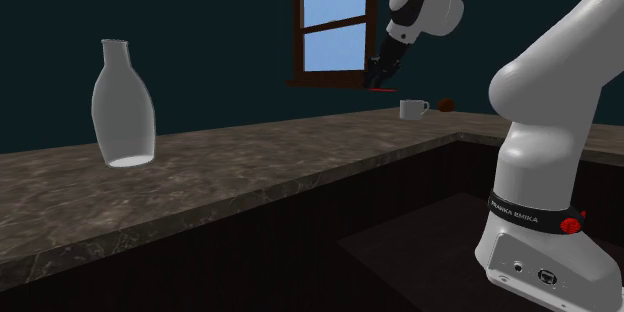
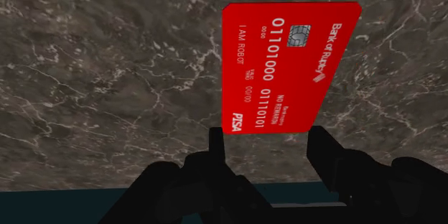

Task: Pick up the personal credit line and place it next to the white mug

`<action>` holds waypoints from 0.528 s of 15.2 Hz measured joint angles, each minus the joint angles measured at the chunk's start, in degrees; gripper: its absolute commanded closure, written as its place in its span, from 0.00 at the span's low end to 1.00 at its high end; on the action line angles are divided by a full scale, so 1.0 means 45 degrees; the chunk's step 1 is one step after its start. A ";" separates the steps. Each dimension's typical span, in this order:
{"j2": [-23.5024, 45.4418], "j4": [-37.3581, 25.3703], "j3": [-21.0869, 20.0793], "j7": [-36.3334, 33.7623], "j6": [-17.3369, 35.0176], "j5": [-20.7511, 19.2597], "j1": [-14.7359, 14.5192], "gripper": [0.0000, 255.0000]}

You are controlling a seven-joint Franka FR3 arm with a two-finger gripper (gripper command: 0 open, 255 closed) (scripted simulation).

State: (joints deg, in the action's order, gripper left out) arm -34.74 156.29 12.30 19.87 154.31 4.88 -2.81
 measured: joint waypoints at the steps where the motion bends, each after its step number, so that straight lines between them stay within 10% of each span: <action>1: 0.0039 -0.0103 0.0430 0.0436 -0.0087 -0.0003 0.0024 1.00; 8: 0.0362 -0.0997 0.3231 0.3297 -0.0808 0.0034 0.0080 1.00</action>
State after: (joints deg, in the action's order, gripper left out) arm -33.10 151.80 26.84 34.70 150.67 5.04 -2.45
